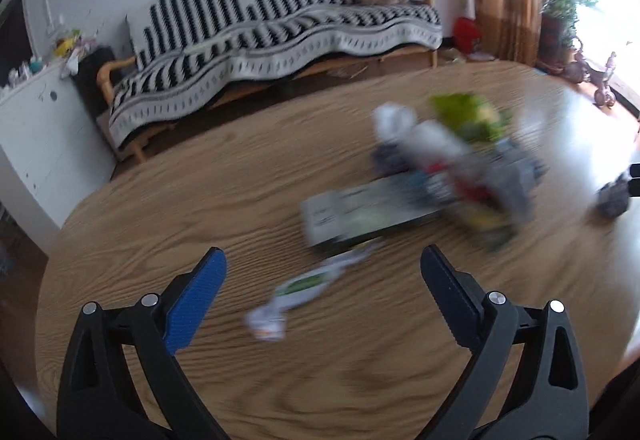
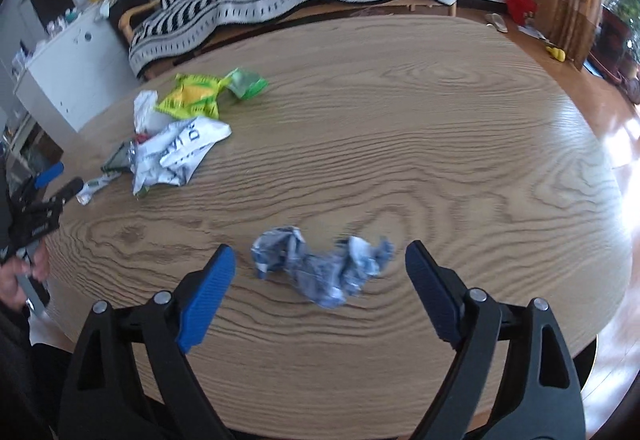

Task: Collect trash
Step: 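Grasp the white strip wrapper with the left tool while the right tool grasps crumpled grey paper, then carry the strip wrapper and crumpled paper over the trash bin with both tools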

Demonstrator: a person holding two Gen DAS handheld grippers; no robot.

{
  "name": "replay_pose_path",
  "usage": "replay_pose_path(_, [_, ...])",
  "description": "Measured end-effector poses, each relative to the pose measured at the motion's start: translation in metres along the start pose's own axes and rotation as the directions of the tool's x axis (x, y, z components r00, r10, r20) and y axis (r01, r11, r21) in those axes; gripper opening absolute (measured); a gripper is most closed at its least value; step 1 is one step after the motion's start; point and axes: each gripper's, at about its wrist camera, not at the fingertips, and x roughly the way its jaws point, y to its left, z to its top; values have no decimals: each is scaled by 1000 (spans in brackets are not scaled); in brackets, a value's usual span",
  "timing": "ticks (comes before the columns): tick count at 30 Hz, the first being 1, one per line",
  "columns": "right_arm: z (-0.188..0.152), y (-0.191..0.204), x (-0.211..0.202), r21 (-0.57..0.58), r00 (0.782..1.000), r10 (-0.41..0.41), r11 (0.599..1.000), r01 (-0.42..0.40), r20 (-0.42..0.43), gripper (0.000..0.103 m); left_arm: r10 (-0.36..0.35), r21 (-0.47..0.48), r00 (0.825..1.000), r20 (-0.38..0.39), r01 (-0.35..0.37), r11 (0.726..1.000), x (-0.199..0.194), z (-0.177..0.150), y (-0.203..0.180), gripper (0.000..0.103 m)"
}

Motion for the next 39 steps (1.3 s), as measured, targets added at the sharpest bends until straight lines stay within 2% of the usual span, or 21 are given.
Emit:
replay_pose_path(3, [0,4,11,-19,1000,-12,1000,11,-21,84,-7,4,999,-46,7,1000,19,-8,17,95])
replay_pose_path(7, [2,2,21,-19,999,-13,1000,12,-41,84,-18,71,996,-89,24,997,36,-7,14,95])
replay_pose_path(10, [3,1,27,-20,998,-16,1000,15,-53,84,-40,81,994,-97,48,996,42,-7,11,94])
replay_pose_path(11, [3,1,28,-23,998,-19,1000,18,-54,84,-54,82,993,-102,63,995,43,-7,10,91])
replay_pose_path(12, [4,1,29,-25,998,-20,1000,18,-55,84,-65,83,993,-100,73,994,42,-9,7,87])
replay_pose_path(13, [4,1,29,-25,998,-18,1000,16,-55,84,-84,80,992,-98,92,993,41,-9,6,73])
replay_pose_path(14, [5,1,30,-25,998,-16,1000,14,-55,84,-106,73,989,-99,113,991,39,-10,3,65])
replay_pose_path(16, [6,-1,29,-21,999,-12,1000,11,-53,84,-133,61,985,-109,140,988,36,-11,1,31])
replay_pose_path(18, [6,-1,29,-18,999,-8,1000,7,-51,84,-123,65,984,-125,132,989,33,-13,-4,24])
replay_pose_path(19, [6,0,28,-19,999,-6,1000,5,-51,84,-132,70,982,-132,142,987,31,-14,-6,11])
replay_pose_path(26, [5,-1,26,-21,999,-14,1000,13,-47,84,-149,94,978,-146,163,982,7,-19,-21,12])
replay_pose_path(32, [3,2,33,-56,997,-52,997,49,-60,84,-163,47,982,-96,168,985,-23,-9,-28,12])
replay_pose_path(33, [2,1,35,-60,996,-59,997,55,-62,81,-166,34,983,-82,170,985,-28,-5,-31,12])
replay_pose_path(35, [2,-2,34,-66,996,-81,995,78,-43,66,-169,26,983,-69,171,985,-33,2,-36,12])
replay_pose_path(37, [3,-6,31,-60,998,-57,997,55,-36,44,-172,28,984,-52,174,984,-38,12,-48,12])
replay_pose_path(39, [1,-11,25,-42,999,-47,998,46,-27,40,-196,20,980,-44,197,980,-41,20,-60,12])
